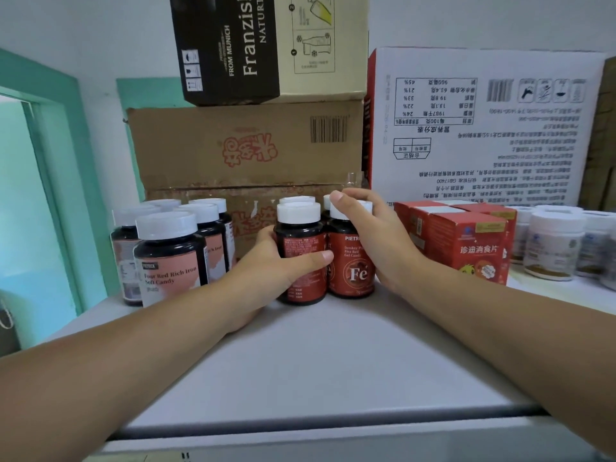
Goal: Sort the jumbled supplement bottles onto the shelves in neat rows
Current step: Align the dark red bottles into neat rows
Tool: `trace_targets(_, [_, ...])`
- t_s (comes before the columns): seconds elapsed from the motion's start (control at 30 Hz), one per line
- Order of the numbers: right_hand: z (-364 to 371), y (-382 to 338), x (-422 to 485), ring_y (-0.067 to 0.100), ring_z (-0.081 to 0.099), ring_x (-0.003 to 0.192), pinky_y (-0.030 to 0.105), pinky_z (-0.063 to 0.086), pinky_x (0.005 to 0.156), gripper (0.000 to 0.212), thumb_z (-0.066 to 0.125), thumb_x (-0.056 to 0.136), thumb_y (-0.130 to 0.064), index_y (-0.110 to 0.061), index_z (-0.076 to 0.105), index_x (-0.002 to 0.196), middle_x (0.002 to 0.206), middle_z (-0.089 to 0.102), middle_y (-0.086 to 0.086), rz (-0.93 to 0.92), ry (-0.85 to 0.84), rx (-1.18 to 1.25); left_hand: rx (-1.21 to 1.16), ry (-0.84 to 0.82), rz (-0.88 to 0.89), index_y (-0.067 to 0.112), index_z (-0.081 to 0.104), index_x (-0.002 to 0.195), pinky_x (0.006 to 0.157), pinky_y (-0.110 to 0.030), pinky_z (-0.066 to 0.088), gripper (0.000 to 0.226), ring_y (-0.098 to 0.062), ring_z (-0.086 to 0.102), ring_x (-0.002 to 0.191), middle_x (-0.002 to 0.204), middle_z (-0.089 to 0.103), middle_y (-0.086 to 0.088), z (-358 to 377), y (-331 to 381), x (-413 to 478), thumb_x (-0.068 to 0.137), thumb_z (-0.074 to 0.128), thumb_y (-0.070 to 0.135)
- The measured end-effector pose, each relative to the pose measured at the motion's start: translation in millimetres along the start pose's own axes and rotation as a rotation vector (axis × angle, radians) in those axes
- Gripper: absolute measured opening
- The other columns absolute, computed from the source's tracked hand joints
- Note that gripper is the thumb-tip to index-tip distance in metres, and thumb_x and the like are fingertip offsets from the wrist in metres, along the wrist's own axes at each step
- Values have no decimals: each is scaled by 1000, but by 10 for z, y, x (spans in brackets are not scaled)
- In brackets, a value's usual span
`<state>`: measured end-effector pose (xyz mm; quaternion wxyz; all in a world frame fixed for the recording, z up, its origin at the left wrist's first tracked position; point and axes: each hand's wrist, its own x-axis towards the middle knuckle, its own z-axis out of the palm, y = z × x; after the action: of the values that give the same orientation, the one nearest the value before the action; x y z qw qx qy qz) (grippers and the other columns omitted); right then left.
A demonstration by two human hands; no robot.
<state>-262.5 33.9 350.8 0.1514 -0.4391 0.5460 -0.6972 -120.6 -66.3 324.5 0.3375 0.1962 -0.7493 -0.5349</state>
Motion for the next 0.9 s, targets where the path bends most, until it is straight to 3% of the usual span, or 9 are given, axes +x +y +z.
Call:
trace_targets(0.4, [10, -19, -21, 15, 70, 96, 43, 57, 88, 41, 69, 83, -49, -32, 58, 119, 107, 70, -3, -2, 2, -21, -4, -9, 2, 32, 38, 139, 102, -44, 48, 120, -16, 65, 112, 124, 66, 7, -10, -19, 32, 37, 95, 56])
trace_targets(0.57, [24, -25, -29, 13, 68, 102, 42, 54, 94, 46, 69, 72, -59, -39, 61, 113, 111, 70, -7, -29, 8, -33, -28, -20, 13, 31, 40, 140, 101, -45, 48, 121, -18, 66, 112, 123, 68, 5, -6, 4, 42, 35, 98, 49])
trace_targets(0.7, [16, -27, -32, 14, 67, 102, 43, 54, 93, 42, 67, 82, -53, -36, 59, 120, 113, 69, -6, -20, -6, -33, -50, -51, 8, 28, 42, 138, 103, -44, 47, 109, -17, 65, 112, 123, 68, 5, -7, 19, 25, 44, 94, 46])
trace_targets(0.9, [21, -51, -40, 14, 68, 100, 44, 55, 92, 36, 65, 86, -49, -36, 59, 119, 111, 69, -5, -10, -13, -37, -25, -58, -2, 30, 40, 139, 104, -43, 46, 110, -16, 64, 114, 125, 66, 6, -3, 24, 11, 45, 93, 49])
